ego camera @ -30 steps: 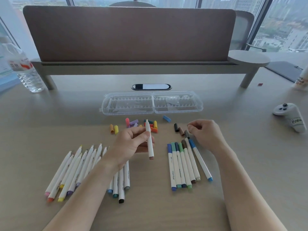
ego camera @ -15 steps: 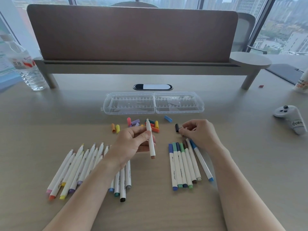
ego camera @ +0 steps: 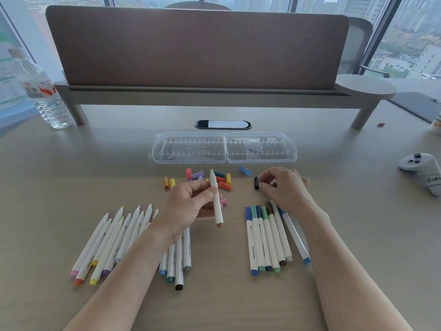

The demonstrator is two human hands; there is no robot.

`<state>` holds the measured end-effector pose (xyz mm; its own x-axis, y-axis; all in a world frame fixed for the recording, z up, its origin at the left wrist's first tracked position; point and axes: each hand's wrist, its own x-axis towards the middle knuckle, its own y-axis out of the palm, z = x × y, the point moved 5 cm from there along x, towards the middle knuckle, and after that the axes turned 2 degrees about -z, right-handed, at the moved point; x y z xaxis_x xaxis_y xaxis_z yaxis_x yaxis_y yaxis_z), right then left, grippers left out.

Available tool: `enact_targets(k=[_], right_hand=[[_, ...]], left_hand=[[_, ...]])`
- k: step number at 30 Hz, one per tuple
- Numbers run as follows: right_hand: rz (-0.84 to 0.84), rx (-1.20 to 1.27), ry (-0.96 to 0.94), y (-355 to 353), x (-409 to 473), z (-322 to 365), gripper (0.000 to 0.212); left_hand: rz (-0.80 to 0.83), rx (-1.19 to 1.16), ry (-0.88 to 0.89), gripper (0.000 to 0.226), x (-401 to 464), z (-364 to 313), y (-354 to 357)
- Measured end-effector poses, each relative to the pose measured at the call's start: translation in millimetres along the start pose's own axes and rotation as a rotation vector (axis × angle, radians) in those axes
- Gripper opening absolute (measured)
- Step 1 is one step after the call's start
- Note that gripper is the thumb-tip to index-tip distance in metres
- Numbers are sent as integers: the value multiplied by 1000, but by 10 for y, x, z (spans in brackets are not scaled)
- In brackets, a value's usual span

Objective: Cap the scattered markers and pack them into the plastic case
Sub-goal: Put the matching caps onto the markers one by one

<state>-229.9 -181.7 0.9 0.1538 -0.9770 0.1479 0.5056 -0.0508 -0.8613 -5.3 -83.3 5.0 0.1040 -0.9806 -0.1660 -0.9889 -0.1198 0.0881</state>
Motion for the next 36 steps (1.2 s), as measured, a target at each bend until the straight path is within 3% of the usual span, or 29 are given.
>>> enact_targets(k=[5, 8, 12, 16, 19, 26, 36], right_hand=[[7, 742, 66, -85, -141, 169, 16], [130, 981, 103, -57, -251, 279, 16], [231, 991, 128, -8, -333, 352, 13], [255, 979, 122, -24, -378, 392, 14], [261, 966, 120, -28, -390, 404, 13], [138, 1043, 112, -55, -372, 393, 14], [103, 1051, 102, -30, -376, 424, 13]], left_hand=[[17, -4, -11, 17, -1, -10, 20], [19, -39, -27, 16, -15, -2, 26], [33, -76, -37, 17, -33, -18, 37], [40, -24, -33, 34, -60, -41, 40], [64, 45, -45, 23, -81, -32, 44], [212, 251, -47, 21, -135, -2, 78], [206, 313, -47, 16, -145, -28, 77]])
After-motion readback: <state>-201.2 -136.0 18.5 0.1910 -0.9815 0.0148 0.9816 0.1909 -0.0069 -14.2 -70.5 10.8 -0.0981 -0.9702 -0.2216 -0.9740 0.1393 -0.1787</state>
